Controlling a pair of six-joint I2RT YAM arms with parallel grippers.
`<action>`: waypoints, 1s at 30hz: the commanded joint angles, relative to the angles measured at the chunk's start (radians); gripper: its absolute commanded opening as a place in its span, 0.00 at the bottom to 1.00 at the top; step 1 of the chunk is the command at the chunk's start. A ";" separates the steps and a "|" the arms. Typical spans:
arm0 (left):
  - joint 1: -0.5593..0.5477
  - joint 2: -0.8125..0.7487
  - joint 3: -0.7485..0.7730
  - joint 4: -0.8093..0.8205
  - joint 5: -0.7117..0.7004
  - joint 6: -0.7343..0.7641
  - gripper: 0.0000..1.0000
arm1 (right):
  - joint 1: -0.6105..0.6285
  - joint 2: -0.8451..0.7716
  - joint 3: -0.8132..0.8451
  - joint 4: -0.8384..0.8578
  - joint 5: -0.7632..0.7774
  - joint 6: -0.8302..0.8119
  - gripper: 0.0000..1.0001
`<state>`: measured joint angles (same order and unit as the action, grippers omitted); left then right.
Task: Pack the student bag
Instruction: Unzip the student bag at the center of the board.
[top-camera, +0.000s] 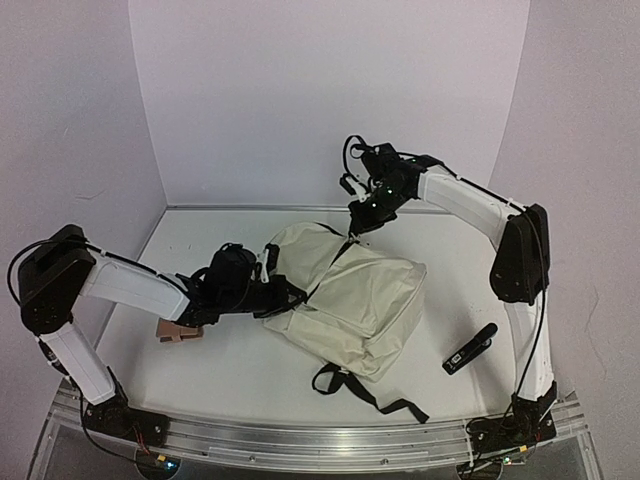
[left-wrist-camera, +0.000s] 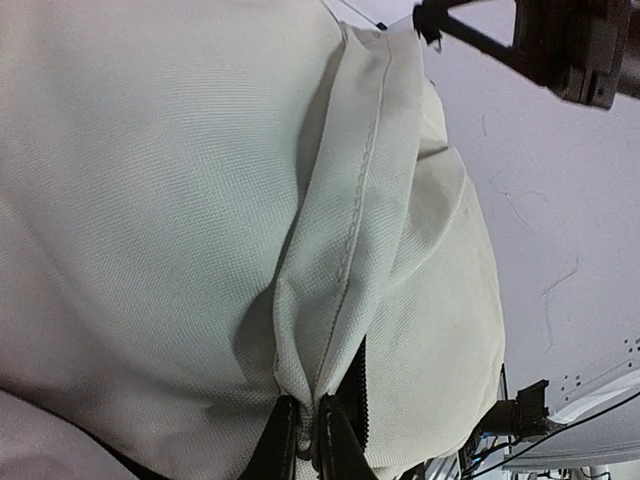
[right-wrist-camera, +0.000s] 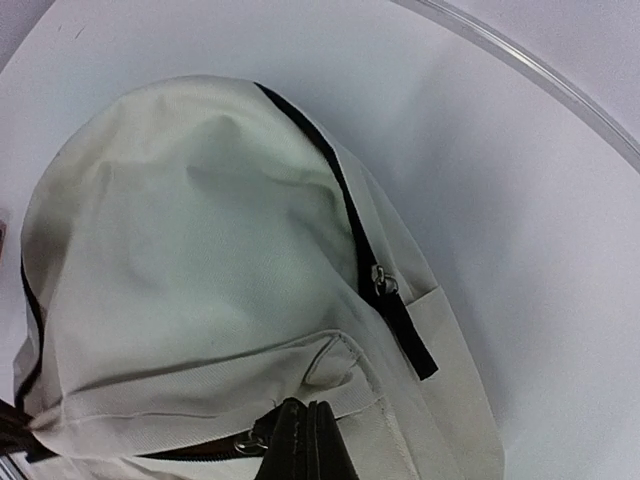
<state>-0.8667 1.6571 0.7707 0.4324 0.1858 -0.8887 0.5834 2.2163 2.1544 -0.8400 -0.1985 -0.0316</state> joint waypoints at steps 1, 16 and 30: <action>-0.102 0.076 0.091 0.043 0.009 -0.002 0.00 | 0.034 0.057 0.092 0.044 0.008 0.024 0.00; -0.204 0.141 0.111 0.165 -0.140 -0.058 0.00 | 0.199 0.104 0.187 0.045 -0.078 0.089 0.00; -0.219 -0.056 0.199 -0.332 -0.475 -0.016 0.60 | 0.107 -0.237 -0.123 0.041 -0.081 0.070 0.66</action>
<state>-1.0886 1.7262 0.8677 0.3770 -0.1102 -0.9360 0.7580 2.1778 2.1144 -0.8246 -0.2668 0.0416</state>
